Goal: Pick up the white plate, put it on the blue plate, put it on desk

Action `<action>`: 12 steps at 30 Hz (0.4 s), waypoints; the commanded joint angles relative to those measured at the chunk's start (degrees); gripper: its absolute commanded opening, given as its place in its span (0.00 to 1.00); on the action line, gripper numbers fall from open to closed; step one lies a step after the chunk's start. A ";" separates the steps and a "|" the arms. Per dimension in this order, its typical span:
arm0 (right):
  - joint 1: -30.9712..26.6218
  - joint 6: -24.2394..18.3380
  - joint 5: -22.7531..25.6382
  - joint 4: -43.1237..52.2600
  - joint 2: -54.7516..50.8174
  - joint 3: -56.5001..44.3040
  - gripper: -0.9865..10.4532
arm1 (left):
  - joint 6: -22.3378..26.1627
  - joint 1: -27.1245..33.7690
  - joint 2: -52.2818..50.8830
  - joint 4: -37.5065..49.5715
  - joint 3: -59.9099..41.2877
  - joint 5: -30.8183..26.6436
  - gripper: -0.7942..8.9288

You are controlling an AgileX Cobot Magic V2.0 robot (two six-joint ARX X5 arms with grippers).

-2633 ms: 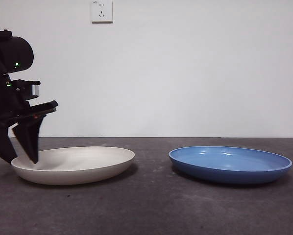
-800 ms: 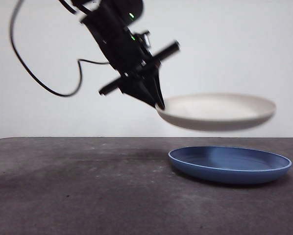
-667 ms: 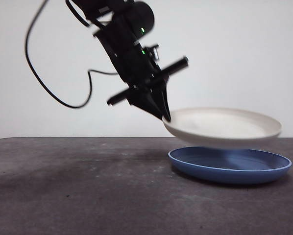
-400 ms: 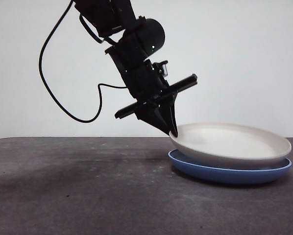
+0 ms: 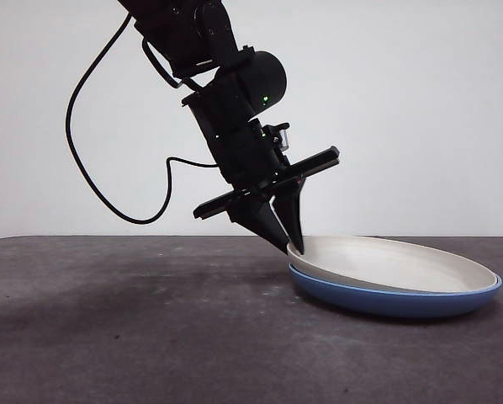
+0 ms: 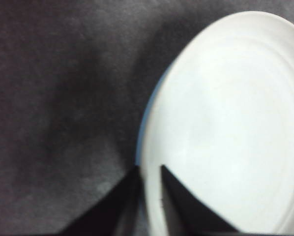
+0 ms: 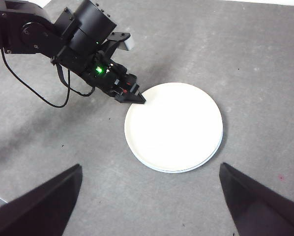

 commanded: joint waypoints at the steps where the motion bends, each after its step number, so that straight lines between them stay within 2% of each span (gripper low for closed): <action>1: 0.20 0.61 0.26 0.37 0.22 1.20 0.48 | -0.11 -0.81 1.53 -0.37 2.23 0.07 0.36; 3: 0.22 0.61 0.26 0.37 0.22 1.20 0.48 | 0.04 -0.85 1.53 -1.07 2.80 0.07 0.44; 12: 0.20 0.61 0.52 0.22 0.22 1.20 0.48 | 4.55 -0.83 -0.59 -9.09 9.57 0.07 0.44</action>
